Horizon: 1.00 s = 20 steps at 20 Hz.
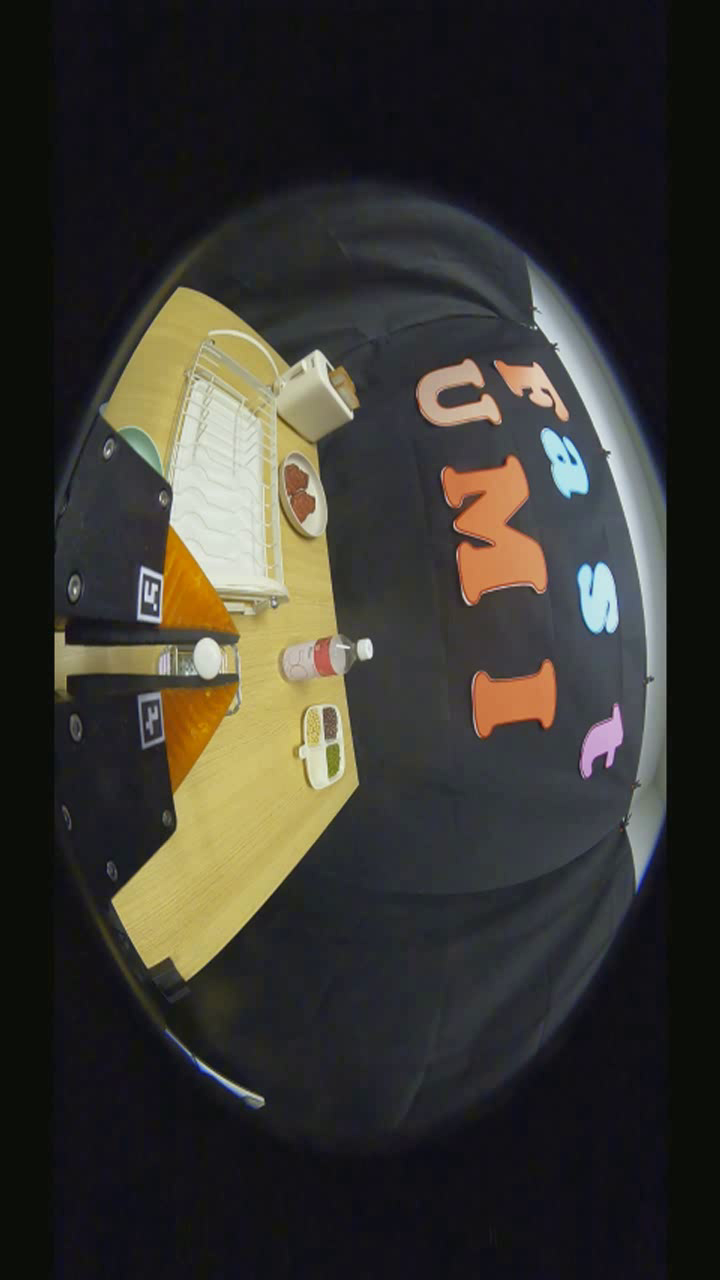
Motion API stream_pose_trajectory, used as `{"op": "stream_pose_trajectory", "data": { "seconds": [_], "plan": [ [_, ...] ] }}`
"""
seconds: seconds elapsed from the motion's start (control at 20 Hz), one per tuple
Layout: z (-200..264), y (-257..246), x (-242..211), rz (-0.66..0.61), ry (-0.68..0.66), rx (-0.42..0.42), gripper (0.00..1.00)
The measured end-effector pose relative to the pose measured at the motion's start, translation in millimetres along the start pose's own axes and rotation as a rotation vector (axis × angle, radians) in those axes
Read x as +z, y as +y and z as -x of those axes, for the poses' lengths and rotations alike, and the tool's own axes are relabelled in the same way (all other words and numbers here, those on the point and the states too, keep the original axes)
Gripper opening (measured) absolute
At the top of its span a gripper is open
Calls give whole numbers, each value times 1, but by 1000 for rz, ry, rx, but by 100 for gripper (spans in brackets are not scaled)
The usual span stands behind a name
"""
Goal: Take the plate from the dish rack, then take the spoon from the basket and place it into the plate.
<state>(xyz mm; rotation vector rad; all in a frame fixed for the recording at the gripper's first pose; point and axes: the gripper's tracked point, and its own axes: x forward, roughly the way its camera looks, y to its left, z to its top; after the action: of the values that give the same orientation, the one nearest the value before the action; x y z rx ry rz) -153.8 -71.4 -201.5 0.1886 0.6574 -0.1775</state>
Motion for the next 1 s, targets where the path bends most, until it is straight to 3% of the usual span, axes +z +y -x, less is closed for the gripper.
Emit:
{"op": "stream_pose_trajectory", "data": {
  "seconds": [0.45, 1.0],
  "plan": [
    [42, 50, -19, 38, 41, 163, 11],
    [31, 118, -75, 99, 179, 355, 11]
  ]
}}
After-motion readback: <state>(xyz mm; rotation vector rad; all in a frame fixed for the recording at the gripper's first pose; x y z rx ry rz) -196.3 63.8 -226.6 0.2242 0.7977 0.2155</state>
